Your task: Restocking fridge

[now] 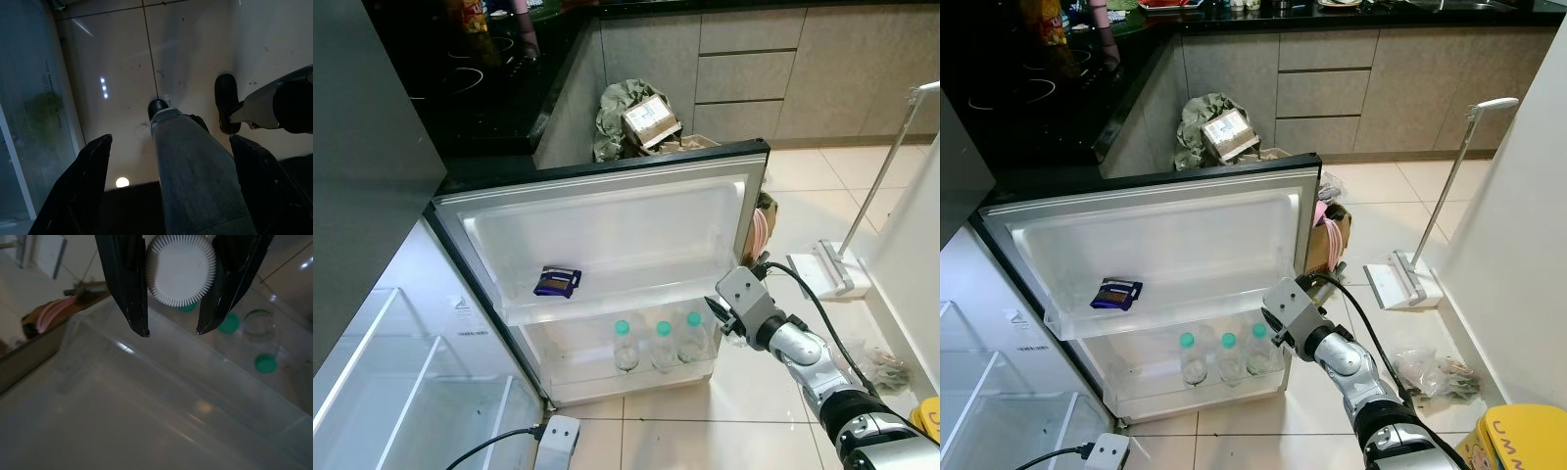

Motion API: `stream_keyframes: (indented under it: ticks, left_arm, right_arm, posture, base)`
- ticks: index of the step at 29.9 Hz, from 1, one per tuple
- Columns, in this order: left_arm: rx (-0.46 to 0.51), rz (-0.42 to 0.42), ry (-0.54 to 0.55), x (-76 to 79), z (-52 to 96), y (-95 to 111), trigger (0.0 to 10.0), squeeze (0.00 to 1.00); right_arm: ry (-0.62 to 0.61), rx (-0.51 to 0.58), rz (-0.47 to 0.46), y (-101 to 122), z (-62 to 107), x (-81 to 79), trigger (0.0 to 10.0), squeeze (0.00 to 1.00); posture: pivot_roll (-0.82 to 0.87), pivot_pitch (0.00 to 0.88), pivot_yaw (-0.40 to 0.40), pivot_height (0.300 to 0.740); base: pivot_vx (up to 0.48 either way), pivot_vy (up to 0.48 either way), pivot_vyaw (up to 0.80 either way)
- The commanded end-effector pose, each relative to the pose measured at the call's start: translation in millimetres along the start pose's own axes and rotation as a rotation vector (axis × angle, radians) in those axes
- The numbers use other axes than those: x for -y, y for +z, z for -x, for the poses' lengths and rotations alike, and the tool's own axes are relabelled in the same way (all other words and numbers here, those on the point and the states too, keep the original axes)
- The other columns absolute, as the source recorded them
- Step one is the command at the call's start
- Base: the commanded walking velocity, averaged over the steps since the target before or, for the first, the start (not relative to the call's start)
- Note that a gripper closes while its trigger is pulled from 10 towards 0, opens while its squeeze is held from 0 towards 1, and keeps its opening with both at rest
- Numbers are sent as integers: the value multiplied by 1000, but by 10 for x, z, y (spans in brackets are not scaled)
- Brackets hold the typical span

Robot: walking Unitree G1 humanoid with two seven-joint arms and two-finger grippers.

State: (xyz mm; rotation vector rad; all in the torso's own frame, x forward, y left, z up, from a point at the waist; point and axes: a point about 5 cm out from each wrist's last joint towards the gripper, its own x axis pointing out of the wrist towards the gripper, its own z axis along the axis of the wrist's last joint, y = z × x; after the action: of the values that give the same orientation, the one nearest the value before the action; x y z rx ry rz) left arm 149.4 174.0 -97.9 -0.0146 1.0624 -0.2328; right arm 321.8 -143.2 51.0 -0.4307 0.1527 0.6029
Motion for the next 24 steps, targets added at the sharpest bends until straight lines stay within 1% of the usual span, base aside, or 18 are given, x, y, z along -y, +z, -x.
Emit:
stream_keyframes:
  ticks: [1, 2, 3, 4, 7, 9, 12, 15, 17, 23, 24]
  left_arm:
    - [-1, -19, 8, -40, 11, 2, 10000, 0]
    - [0, -20, 7, -39, 11, 5, 10000, 0]
    - [0, -20, 7, -39, 11, 5, 10000, 0]
    - [0, -21, 7, -38, 10, 8, 10000, 0]
    - [1, -21, 7, -38, 9, 10, 10000, 0]
    - [2, -20, 7, -35, 8, 14, 10000, 0]
    - [3, -18, 8, -31, 6, 16, 10000, 0]
    - [3, -19, 7, -30, 6, 15, 10000, 0]
    - [3, -16, 9, -28, 6, 11, 10000, 0]
    - [4, -9, 12, -25, 7, 0, 10000, 0]
    - [4, -8, 13, -24, 7, -3, 10000, 0]
  right_arm:
    - [61, 18, -30, 6, -17, -95, 10000, 0]
    - [98, 21, -48, -2, -17, -142, 10000, 0]
    - [98, 21, -48, -2, -17, -142, 10000, 0]
    - [141, 25, -57, -11, -16, -202, 10000, 0]
    - [156, 27, -51, -12, -18, -233, 10000, 0]
    - [127, 28, -20, 6, -37, -229, 10000, 0]
    - [71, 31, 14, 50, -67, -171, 10000, 0]
    - [58, 32, 24, 66, -76, -156, 10000, 0]
    - [3, 20, 53, 115, -111, -69, 10000, 0]
    - [-96, -43, 116, 130, -135, 82, 10000, 0]
    - [-123, -62, 139, 136, -144, 122, 10000, 0]
  posture:
    - [-151, 0, 34, 740]
    - [-151, 0, 34, 740]
    - [-151, 0, 34, 740]
    - [-152, 0, 34, 740]
    - [-152, 0, 34, 740]
    - [-150, 0, 34, 740]
    - [-150, 0, 33, 740]
    - [-149, 0, 32, 740]
    - [-146, 0, 27, 740]
    - [-143, 0, 23, 740]
    - [-140, 0, 22, 740]
  base:
    - [0, 0, 0]
    - [0, 0, 0]
    - [0, 0, 0]
    - [0, 0, 0]
    - [0, 0, 0]
    - [0, 0, 0]
    - [0, 0, 0]
    - [0, 0, 0]
    - [0, 0, 0]
    - [0, 0, 0]
    - [0, 0, 0]
